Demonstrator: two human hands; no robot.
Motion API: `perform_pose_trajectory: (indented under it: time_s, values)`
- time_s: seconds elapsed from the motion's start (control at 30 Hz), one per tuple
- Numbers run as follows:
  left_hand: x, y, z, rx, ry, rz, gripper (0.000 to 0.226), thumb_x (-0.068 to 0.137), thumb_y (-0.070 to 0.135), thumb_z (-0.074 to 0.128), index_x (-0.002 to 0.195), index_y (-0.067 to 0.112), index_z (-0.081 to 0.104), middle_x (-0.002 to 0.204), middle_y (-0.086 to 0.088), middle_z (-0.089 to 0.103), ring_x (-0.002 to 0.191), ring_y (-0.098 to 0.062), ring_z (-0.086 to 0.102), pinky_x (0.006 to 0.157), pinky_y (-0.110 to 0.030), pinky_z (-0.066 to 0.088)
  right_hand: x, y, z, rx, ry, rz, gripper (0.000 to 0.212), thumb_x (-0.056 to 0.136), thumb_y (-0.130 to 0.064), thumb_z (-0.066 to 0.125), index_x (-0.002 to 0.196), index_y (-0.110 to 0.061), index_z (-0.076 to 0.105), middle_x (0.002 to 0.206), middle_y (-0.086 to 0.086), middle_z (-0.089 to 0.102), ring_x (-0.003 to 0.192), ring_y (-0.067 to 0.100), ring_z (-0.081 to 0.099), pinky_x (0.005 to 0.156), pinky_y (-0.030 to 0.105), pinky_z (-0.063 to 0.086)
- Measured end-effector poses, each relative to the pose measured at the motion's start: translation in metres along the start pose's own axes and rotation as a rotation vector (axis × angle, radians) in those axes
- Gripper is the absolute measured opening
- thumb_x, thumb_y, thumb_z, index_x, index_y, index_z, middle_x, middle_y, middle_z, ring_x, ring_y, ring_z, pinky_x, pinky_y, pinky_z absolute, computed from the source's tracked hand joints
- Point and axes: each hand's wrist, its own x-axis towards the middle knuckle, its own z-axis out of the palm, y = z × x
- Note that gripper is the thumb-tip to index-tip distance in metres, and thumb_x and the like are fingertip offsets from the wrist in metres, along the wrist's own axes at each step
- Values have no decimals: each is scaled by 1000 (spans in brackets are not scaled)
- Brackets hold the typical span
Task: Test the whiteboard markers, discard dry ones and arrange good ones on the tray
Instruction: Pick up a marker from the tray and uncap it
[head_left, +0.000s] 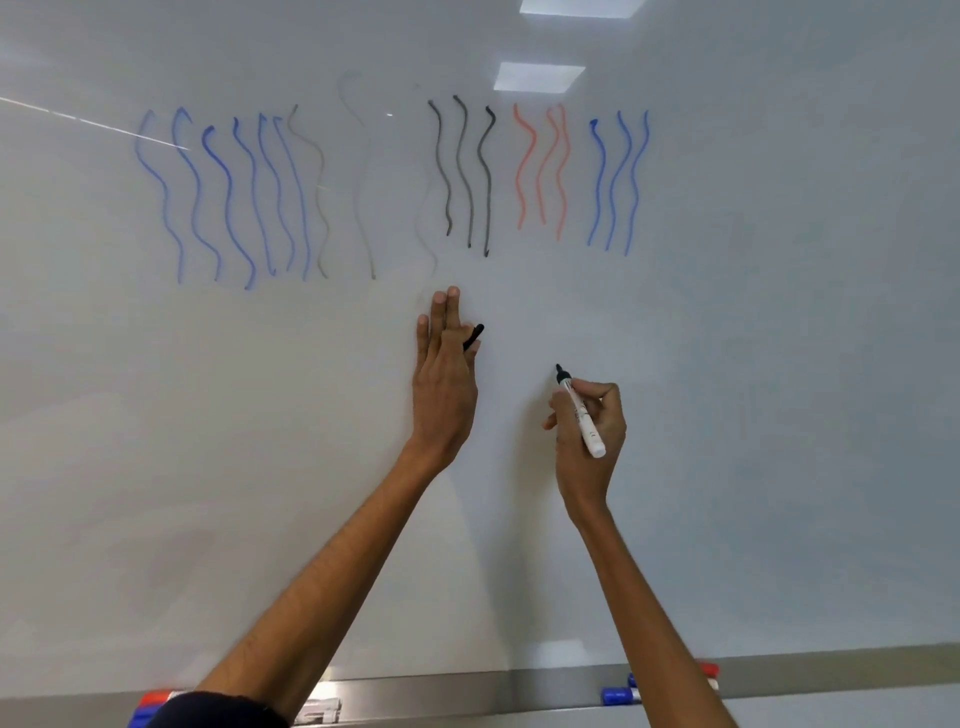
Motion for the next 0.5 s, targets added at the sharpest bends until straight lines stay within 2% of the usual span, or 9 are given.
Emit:
perform_pose_trajectory:
  time_s: [0.13,0.2,0.23,0.3,0.37,0.43,0.5]
  values:
    - [-34,8,-12,4,-130,-18,42,101,10,50,141,3,38,148,-9,45,146,-19,25,123,-42,8,-10,-6,-6,52,-35,64,12,91,-11,69,101,-11,63,94,12,65,67,32,61,53,22,47]
    - [-59,16,-21,-35,-163,-47,32,100,13,54,129,2,53,133,-7,60,137,-18,44,123,-46,12,-15,-9,-9,105,-83,146,9,91,-11,70,98,-13,65,91,10,67,62,25,58,50,20,43]
    - [-71,20,-26,-77,-176,-83,26,99,15,55,122,3,59,124,-5,65,128,-13,51,121,-47,18,-17,-10,-11,125,-98,186,7,92,-11,69,97,-14,65,88,6,68,58,22,56,48,20,41]
    - [-93,28,-36,-202,-213,-231,22,98,20,57,116,9,66,113,5,69,115,-4,53,110,-41,37,-22,-9,-14,128,-110,249,3,94,-17,67,96,-14,66,78,-2,66,52,19,54,45,21,36]
    - [-110,33,-44,-380,-276,-431,21,98,23,58,116,19,67,108,15,69,106,-7,60,93,-33,50,-28,-4,-19,91,-123,289,13,97,-25,63,96,-12,67,70,-3,61,48,17,53,43,23,33]
    - [-121,36,-49,-554,-334,-616,17,98,24,58,113,21,66,96,12,71,94,-10,69,82,-28,53,-35,3,-23,48,-148,330,21,98,-30,59,96,-11,67,67,-2,60,47,16,52,42,23,33]
    - [-130,39,-51,-620,-355,-698,13,98,24,59,108,21,67,90,6,72,90,-12,70,79,-23,52,-43,9,-28,16,-162,374,26,99,-34,57,94,-11,67,66,-3,60,47,16,53,42,23,34]
